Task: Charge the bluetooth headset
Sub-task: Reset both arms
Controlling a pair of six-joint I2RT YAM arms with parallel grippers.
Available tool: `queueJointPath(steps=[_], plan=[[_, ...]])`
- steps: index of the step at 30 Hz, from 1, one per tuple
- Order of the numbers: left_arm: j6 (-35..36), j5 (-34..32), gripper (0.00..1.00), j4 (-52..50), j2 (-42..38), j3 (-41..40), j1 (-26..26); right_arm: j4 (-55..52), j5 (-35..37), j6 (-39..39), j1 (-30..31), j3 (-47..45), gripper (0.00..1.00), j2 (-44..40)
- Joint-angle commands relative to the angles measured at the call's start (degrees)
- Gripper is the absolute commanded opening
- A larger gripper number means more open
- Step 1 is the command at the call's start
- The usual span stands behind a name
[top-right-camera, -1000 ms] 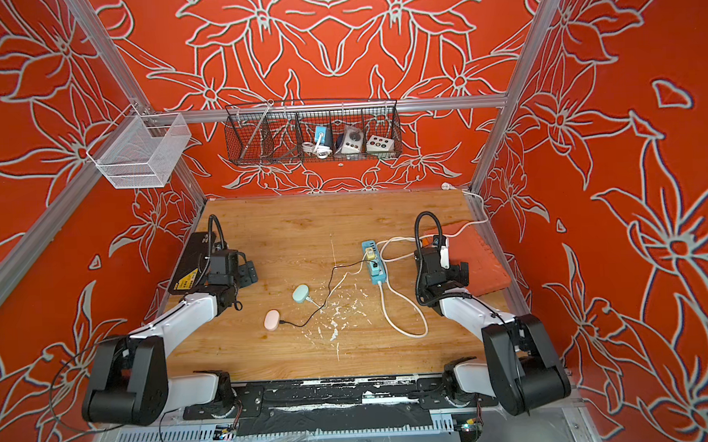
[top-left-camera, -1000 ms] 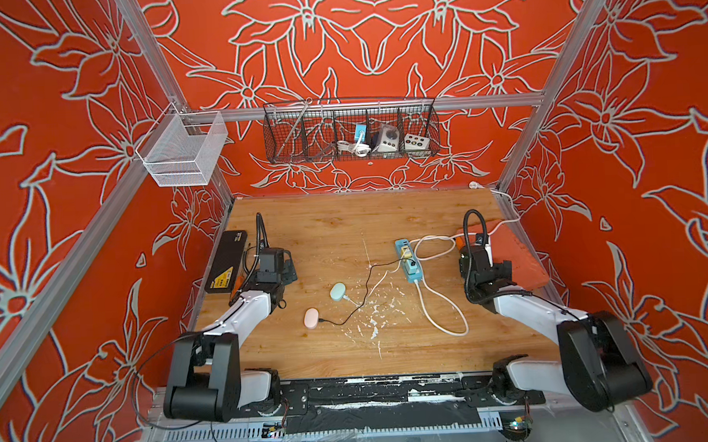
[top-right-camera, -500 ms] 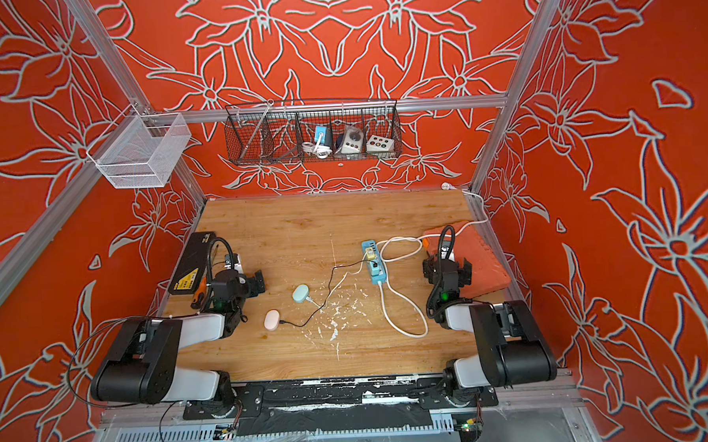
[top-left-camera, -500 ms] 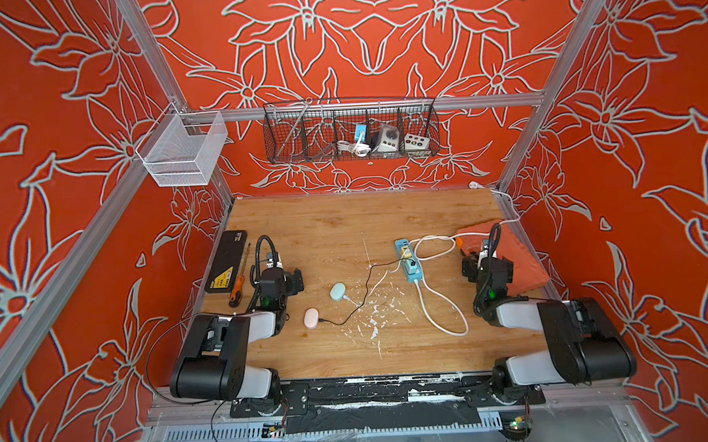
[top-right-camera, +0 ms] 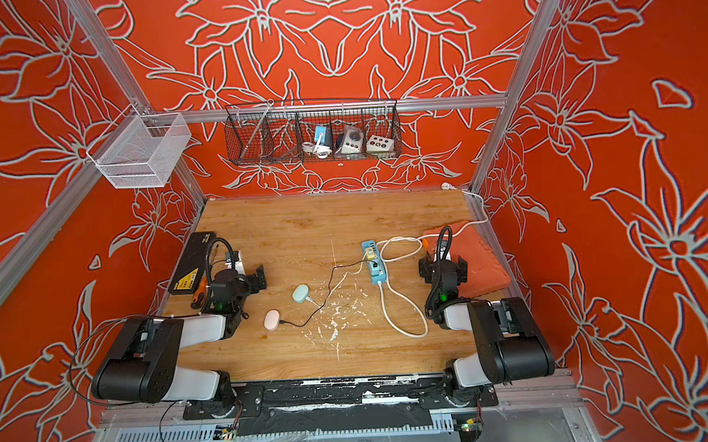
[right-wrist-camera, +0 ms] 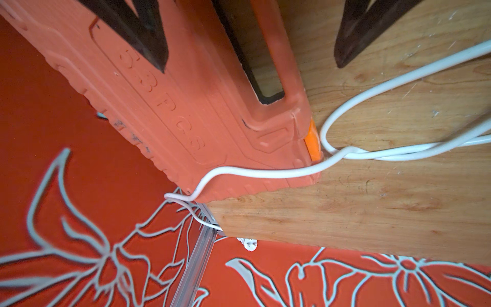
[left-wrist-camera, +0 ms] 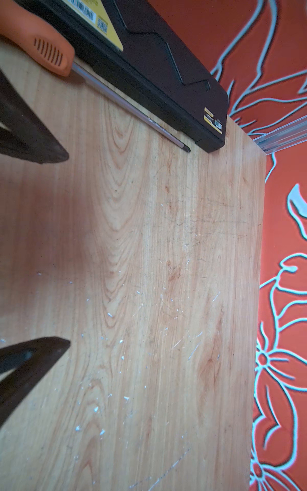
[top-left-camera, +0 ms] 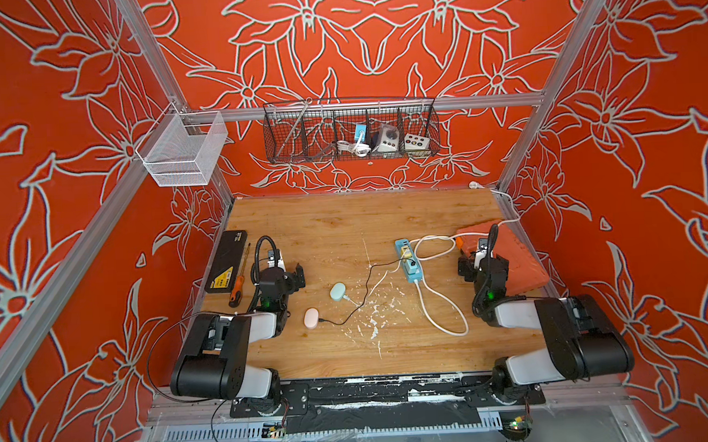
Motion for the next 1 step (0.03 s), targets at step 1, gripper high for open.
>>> queueJointPath(steps=[1], plan=[[0.95, -0.62, 0.99, 1.97, -0.56, -0.74, -0.20, 0.37, -1.05, -0.11, -0.50, 0.65, 0.98, -0.16]])
